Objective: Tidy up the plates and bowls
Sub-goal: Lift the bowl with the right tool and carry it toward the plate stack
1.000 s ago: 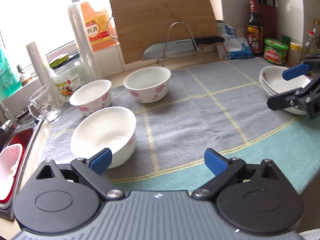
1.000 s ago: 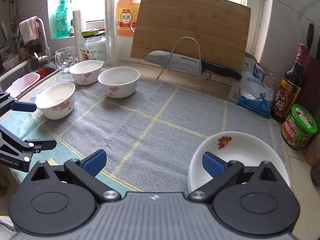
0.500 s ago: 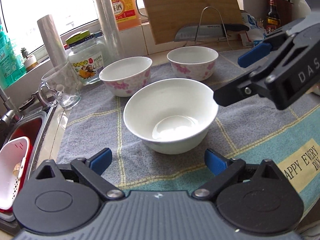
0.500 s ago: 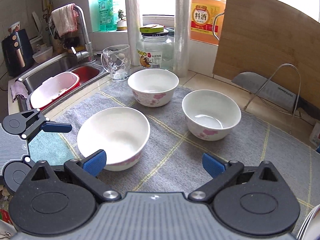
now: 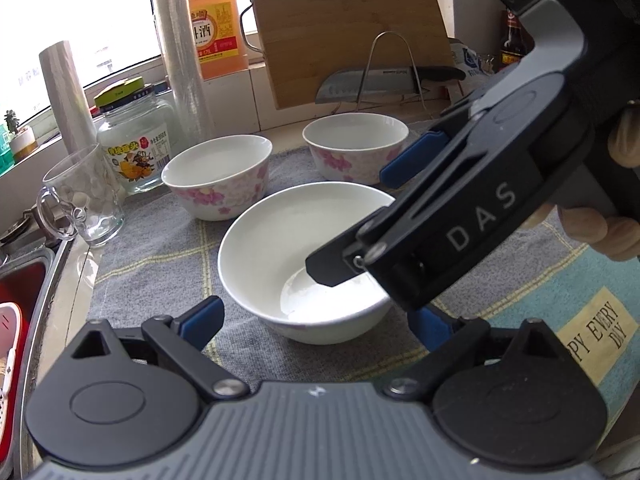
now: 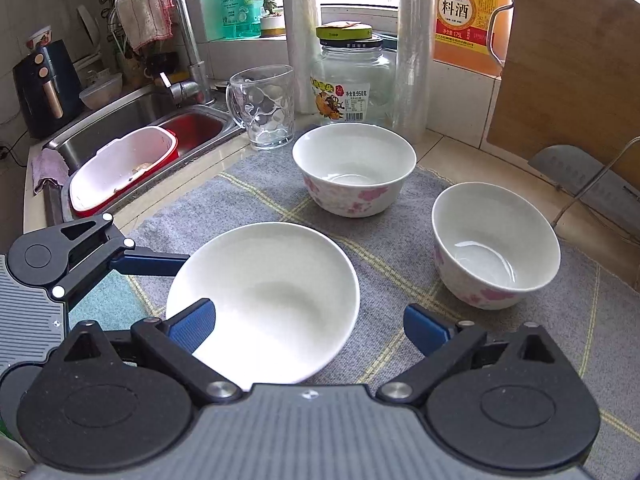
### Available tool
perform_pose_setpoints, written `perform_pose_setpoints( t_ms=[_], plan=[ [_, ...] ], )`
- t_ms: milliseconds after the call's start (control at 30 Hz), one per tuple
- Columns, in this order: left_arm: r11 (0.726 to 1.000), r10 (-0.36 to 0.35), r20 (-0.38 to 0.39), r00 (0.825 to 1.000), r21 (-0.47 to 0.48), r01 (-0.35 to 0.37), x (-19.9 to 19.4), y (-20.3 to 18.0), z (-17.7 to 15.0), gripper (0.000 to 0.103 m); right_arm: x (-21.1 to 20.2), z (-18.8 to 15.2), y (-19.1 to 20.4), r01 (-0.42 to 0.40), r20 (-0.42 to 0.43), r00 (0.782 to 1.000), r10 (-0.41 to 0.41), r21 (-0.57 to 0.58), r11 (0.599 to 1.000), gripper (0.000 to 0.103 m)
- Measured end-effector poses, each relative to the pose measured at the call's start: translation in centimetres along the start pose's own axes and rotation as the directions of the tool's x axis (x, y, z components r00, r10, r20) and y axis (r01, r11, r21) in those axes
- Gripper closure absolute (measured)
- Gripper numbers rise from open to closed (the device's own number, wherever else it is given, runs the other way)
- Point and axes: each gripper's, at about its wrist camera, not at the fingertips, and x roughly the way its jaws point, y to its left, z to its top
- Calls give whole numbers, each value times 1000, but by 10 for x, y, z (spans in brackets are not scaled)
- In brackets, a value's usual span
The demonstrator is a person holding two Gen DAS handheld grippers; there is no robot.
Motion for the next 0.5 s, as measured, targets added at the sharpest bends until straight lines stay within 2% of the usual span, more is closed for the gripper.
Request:
perform_pose_setpoints(
  t_ms=[200, 433, 500],
  plan=[
    [1000, -22, 6, 1000, -18, 23, 3, 6, 1, 10, 9, 6, 2, -26, -13, 1000, 26, -13, 1000, 14],
    [999, -43, 7, 999, -23, 44, 4, 7, 1, 12, 14, 10, 1, -53, -19, 998, 52, -17, 998, 18],
    [999, -46, 8, 999, -22, 46, 3, 7, 1, 12, 15, 11, 1, -67, -21, 998, 67, -13, 998, 23]
  ],
)
